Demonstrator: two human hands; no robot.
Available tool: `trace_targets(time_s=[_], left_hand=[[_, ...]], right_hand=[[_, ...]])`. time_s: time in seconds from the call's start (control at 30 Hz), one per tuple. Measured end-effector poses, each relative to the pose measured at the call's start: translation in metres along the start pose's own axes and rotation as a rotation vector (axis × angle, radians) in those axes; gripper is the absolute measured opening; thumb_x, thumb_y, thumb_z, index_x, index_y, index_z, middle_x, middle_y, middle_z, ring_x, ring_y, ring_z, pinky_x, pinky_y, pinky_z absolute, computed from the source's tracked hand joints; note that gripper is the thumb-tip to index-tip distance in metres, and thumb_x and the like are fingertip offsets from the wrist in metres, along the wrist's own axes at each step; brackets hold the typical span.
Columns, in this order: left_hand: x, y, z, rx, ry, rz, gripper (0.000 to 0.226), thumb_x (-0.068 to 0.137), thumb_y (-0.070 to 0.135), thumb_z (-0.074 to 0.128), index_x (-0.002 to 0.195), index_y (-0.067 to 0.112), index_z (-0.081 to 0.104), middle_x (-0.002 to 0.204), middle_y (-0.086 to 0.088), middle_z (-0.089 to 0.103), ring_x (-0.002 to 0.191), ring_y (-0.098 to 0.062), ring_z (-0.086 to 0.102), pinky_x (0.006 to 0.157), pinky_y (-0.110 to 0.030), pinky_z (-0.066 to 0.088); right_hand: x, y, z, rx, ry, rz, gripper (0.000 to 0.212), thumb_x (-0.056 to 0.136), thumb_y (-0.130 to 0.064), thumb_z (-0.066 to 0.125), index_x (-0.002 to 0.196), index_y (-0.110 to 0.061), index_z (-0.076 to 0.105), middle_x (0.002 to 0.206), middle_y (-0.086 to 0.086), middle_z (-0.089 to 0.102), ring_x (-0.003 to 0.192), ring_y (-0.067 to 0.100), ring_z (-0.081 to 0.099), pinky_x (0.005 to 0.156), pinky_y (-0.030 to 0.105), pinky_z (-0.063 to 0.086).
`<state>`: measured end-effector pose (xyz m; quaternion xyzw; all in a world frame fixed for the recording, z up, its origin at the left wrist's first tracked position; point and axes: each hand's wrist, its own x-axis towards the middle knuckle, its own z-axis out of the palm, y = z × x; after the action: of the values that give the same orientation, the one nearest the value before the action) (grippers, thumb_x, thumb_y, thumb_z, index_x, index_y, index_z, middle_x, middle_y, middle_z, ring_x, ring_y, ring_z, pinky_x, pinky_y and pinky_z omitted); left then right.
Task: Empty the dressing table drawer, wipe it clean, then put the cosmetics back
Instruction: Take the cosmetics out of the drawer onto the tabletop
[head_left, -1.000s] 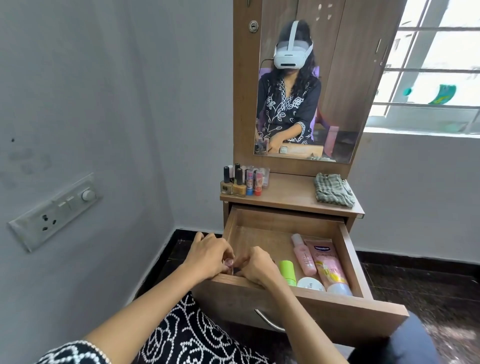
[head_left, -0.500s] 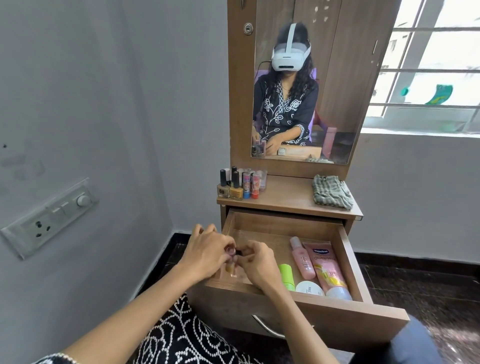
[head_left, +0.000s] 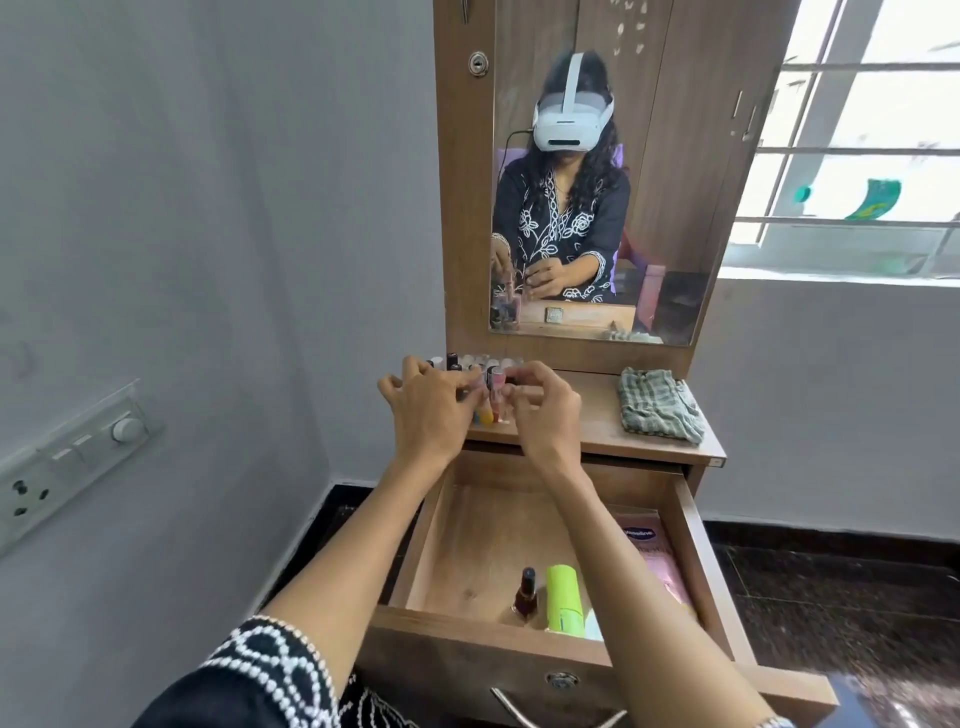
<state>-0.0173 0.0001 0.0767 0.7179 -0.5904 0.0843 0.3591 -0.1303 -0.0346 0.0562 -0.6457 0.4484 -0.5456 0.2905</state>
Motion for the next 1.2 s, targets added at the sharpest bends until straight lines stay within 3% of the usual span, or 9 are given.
trace_targets(time_s=[0.17, 0.37, 0.6, 0.73, 0.87, 1.2], left_hand=[[0.005, -0.001, 0.022, 0.124, -0.004, 0.016, 0.026, 0.094, 0.040, 0.049, 0.111, 0.035, 0.067, 0.088, 0.003, 0.059, 0.102, -0.017, 0.038, 0.081, -0.033, 0.015], [0.009, 0.001, 0.028, 0.162, -0.012, 0.048, 0.027, 0.096, 0.038, 0.044, 0.109, 0.033, 0.068, 0.080, 0.006, 0.047, 0.103, -0.017, 0.037, 0.080, -0.033, 0.013], [0.007, -0.001, 0.033, 0.216, 0.040, 0.129, 0.014, 0.090, 0.026, 0.059, 0.098, 0.025, 0.070, 0.099, 0.008, 0.071, 0.122, -0.024, 0.043, 0.081, -0.034, 0.014], [0.010, -0.001, 0.035, 0.268, 0.056, 0.146, 0.015, 0.083, 0.025, 0.068, 0.097, 0.025, 0.072, 0.110, 0.010, 0.069, 0.121, -0.027, 0.045, 0.076, -0.035, 0.015], [0.011, 0.000, 0.034, 0.260, 0.024, 0.137, 0.022, 0.090, 0.028, 0.059, 0.108, 0.025, 0.070, 0.128, 0.009, 0.060, 0.131, -0.027, 0.033, 0.081, -0.035, 0.013], [0.010, -0.004, 0.039, 0.196, 0.099, 0.163, 0.021, 0.077, 0.018, 0.075, 0.098, 0.019, 0.073, 0.118, 0.000, 0.067, 0.120, -0.034, 0.048, 0.079, -0.043, 0.024]], right_hand=[[0.011, 0.025, 0.012, -0.045, 0.021, -0.003, 0.021, 0.088, -0.002, 0.059, 0.092, -0.022, 0.066, 0.093, -0.003, 0.068, 0.085, 0.012, 0.065, 0.078, 0.035, 0.057], [0.015, 0.039, 0.021, -0.087, 0.030, -0.052, 0.019, 0.088, -0.004, 0.061, 0.101, -0.018, 0.067, 0.096, -0.006, 0.061, 0.088, 0.012, 0.063, 0.078, 0.027, 0.055], [0.010, 0.043, 0.026, -0.081, -0.003, -0.033, 0.038, 0.085, 0.010, 0.055, 0.110, -0.018, 0.063, 0.105, -0.004, 0.046, 0.083, 0.004, 0.054, 0.085, 0.024, 0.055], [0.009, 0.045, 0.025, -0.088, -0.009, -0.053, 0.044, 0.084, 0.010, 0.059, 0.116, -0.020, 0.060, 0.107, -0.005, 0.047, 0.087, 0.010, 0.058, 0.086, 0.026, 0.055], [0.009, 0.049, 0.026, -0.081, -0.008, -0.039, 0.044, 0.083, 0.006, 0.061, 0.118, -0.021, 0.059, 0.110, -0.005, 0.049, 0.085, 0.010, 0.061, 0.085, 0.029, 0.057], [0.007, 0.048, 0.026, -0.044, -0.018, -0.033, 0.047, 0.082, 0.002, 0.065, 0.122, -0.021, 0.055, 0.108, -0.002, 0.052, 0.080, 0.006, 0.059, 0.079, 0.019, 0.055]])
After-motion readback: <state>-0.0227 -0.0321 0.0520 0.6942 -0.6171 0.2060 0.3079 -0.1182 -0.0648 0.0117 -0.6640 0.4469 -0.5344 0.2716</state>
